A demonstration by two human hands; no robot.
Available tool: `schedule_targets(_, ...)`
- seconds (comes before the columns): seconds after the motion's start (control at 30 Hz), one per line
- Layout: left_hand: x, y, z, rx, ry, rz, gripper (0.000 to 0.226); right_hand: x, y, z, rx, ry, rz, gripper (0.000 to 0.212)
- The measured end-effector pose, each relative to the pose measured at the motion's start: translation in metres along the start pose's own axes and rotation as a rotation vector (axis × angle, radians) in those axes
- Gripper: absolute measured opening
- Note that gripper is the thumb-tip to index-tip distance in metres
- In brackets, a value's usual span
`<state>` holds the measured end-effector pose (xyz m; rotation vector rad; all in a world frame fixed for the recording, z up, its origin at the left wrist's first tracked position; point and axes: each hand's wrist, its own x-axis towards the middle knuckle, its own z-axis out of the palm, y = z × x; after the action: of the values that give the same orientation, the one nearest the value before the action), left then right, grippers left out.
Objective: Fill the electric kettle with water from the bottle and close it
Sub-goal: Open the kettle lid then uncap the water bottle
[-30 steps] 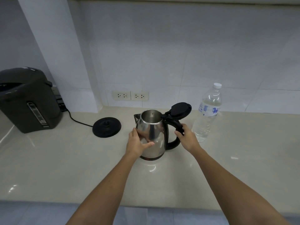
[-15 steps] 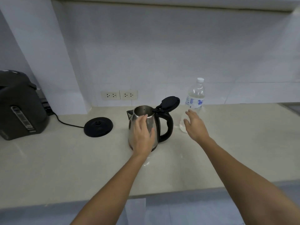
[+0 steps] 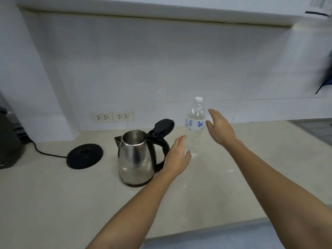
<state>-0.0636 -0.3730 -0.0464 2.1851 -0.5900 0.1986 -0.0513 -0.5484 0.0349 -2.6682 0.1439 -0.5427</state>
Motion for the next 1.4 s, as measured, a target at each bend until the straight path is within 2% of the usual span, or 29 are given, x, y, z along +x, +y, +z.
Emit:
schedule_targets(0.27,0.083,0.001,0.049,-0.093,-0.006,-0.324,0.088,0.082,0.020,-0.008,0.053,-0.047,-0.101,0.052)
schedule_targets(0.67,0.141,-0.017,0.095,-0.235,0.110,-0.469,0.115,0.140,0.027,0.016,0.141,-0.119,-0.247,0.042)
schedule_targets(0.87,0.143,-0.011,0.095,-0.267,0.156,-0.463,0.095,0.141,0.030,0.016,0.221,-0.097,-0.199,0.042)
schedule_targets(1.13,0.116,-0.006,0.086,-0.243,0.154,-0.393,0.084,0.105,0.019,0.008,0.306,-0.068,-0.175,0.033)
schedule_targets(1.4,0.089,0.013,0.066,-0.289,0.053,-0.293,0.078,0.081,0.009,-0.013,0.328,0.024,-0.136,0.029)
